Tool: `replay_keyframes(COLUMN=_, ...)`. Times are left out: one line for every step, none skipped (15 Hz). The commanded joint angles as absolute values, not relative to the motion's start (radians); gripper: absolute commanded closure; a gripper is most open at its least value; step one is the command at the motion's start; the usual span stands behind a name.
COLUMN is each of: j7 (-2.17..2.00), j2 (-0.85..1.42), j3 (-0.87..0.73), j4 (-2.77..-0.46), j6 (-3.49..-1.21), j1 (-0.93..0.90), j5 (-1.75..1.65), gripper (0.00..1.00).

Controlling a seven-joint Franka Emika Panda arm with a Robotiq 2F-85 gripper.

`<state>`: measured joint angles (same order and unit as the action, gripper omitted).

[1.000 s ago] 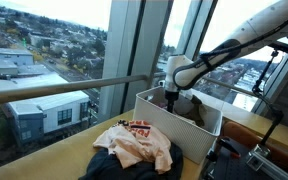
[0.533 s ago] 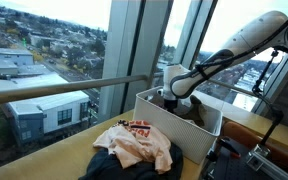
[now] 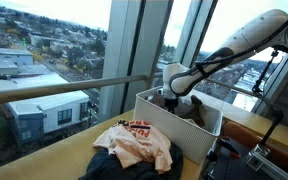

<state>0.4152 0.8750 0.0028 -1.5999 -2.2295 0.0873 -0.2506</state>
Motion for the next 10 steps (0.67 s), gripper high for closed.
replay_keyframes(j7=0.399, j2=0.915, j3=-0.017, j4=-1.592, j6=-2.220, j1=0.084, j5=-0.264, gripper=0.98)
replay_keyframes(j7=0.403, j2=0.888, j3=-0.011, j4=-1.607, j6=-2.208, j1=0.087, j5=-0.258, gripper=0.99)
replay_keyframes(j7=0.406, j2=0.864, j3=-0.007, j4=-1.622, j6=-2.201, j1=0.089, j5=-0.254, gripper=1.00)
replay_keyframes(j7=0.410, j2=0.822, j3=0.000, j4=-1.649, j6=-2.192, j1=0.092, j5=-0.248, gripper=1.00)
replay_keyframes(j7=0.413, j2=0.785, j3=0.005, j4=-1.672, j6=-2.187, j1=0.093, j5=-0.243, gripper=1.00)
replay_keyframes(j7=0.414, j2=0.749, j3=0.008, j4=-1.695, j6=-2.182, j1=0.093, j5=-0.241, gripper=1.00)
replay_keyframes(j7=0.412, j2=0.714, j3=0.009, j4=-1.717, j6=-2.178, j1=0.091, j5=-0.240, gripper=1.00)
replay_keyframes(j7=0.409, j2=0.669, j3=0.010, j4=-1.745, j6=-2.173, j1=0.089, j5=-0.240, gripper=1.00)
replay_keyframes(j7=0.408, j2=0.630, j3=0.011, j4=-1.772, j6=-2.170, j1=0.088, j5=-0.240, gripper=1.00)
replay_keyframes(j7=0.408, j2=0.577, j3=0.013, j4=-1.804, j6=-2.164, j1=0.087, j5=-0.239, gripper=1.00)
